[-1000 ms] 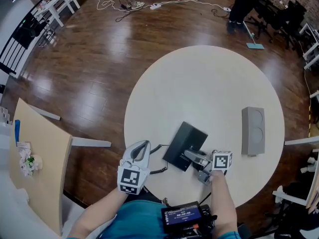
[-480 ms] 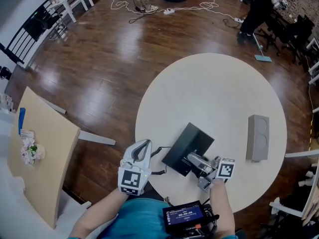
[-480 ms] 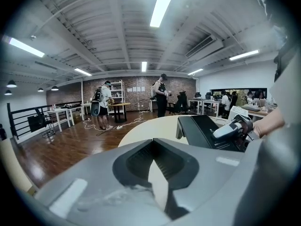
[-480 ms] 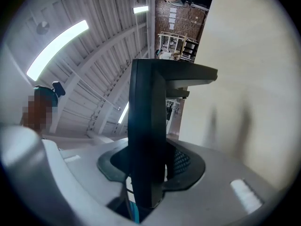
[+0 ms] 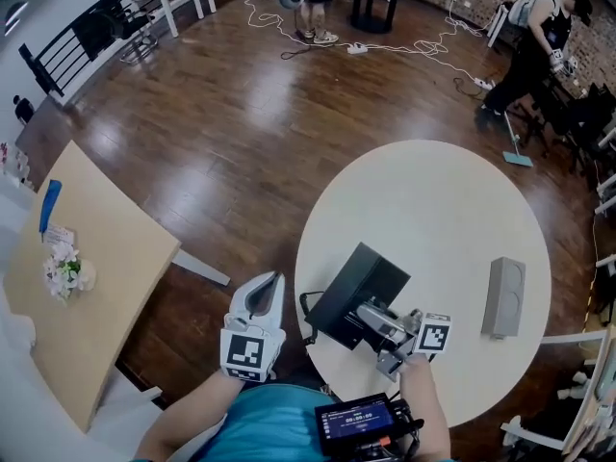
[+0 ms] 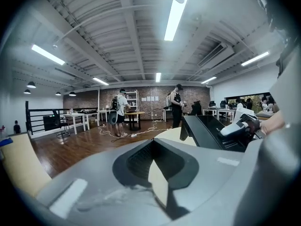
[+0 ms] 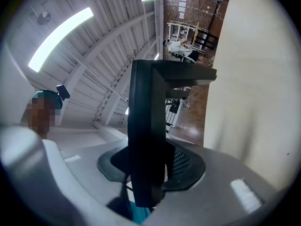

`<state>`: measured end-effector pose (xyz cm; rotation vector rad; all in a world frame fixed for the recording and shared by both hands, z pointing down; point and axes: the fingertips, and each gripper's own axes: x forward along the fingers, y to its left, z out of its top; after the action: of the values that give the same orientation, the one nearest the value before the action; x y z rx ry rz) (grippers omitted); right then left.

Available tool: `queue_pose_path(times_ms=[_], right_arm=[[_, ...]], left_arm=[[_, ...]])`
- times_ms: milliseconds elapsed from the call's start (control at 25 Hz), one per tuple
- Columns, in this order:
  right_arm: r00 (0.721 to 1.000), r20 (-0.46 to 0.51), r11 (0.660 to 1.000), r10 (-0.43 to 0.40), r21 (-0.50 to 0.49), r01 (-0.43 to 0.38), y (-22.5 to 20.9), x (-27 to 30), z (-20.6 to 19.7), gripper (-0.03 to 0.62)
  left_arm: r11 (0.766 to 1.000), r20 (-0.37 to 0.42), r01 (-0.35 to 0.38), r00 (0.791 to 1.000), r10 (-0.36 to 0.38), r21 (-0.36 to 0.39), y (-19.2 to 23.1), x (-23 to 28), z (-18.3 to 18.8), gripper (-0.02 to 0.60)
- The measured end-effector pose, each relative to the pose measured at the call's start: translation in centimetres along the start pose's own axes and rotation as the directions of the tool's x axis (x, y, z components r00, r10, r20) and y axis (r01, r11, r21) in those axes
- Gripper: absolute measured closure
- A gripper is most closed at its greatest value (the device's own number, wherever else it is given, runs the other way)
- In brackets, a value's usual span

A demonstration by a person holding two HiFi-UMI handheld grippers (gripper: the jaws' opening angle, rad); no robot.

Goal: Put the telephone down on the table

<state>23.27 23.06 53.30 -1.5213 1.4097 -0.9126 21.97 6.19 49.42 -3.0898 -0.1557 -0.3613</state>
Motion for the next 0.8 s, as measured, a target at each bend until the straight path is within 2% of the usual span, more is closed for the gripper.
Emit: queue_pose_path(times_ms=[400, 600, 800], right_arm=[[0.991, -0.129, 1.0, 0.024, -0.016, -0.026, 3.4, 12.7, -5.1, 0.445], [0.976, -0.21, 0.998, 0.059, -0.023, -0.065, 5.1, 20.3, -8.5, 0.445], [0.957, -0.275, 0.994, 0.094, -0.027, -0.105, 6.7, 27.4, -11.6, 0.445]], left_arm=[[0.987, 0.056, -0.157, 0.986, 0.159, -0.041, 13.6, -8.3, -1.1, 0.572], [0.966, 0.068, -0.249, 0.965, 0.253, -0.067, 20.8, -13.9, -2.5, 0.572], [0.937, 0.079, -0.335, 0.936, 0.343, -0.1, 27.0, -19.8, -4.1, 0.571]])
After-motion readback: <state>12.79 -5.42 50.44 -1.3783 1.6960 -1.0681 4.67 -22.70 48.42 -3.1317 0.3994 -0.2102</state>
